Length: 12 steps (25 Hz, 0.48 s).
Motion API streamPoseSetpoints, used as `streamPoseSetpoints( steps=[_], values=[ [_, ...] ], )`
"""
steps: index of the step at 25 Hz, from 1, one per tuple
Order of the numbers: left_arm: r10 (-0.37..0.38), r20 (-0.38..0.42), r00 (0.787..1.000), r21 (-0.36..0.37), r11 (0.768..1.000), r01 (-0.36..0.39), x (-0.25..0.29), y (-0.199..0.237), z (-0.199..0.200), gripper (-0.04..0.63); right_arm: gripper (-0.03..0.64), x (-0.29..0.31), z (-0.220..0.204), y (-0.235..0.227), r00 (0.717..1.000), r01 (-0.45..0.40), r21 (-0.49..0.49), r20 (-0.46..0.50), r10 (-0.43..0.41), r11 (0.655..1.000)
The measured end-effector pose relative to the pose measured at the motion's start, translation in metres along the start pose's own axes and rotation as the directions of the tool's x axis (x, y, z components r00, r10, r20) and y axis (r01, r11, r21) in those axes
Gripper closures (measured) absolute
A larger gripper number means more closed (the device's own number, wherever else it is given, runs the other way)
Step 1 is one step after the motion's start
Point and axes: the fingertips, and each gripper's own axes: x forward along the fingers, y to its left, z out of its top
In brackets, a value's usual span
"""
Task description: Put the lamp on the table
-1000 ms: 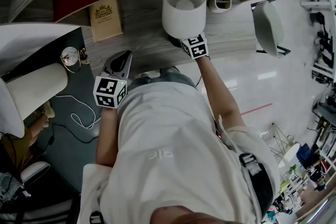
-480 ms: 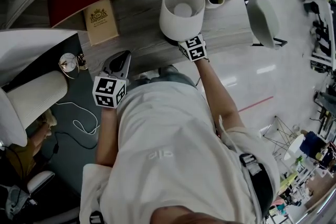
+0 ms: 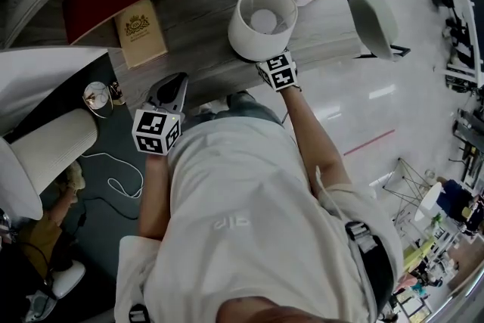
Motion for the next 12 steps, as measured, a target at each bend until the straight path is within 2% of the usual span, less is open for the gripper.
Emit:
streamPoseSetpoints(
  steps=[12],
  values=[
    [-0.044, -0.012, 0.999, 0.016, 0.999, 0.044, 0.002, -0.003, -0.004, 0.581, 0.414, -0.014, -0.033, 0.000, 0.995, 0.041, 0.046, -0.088, -0.037, 0.998]
  ],
)
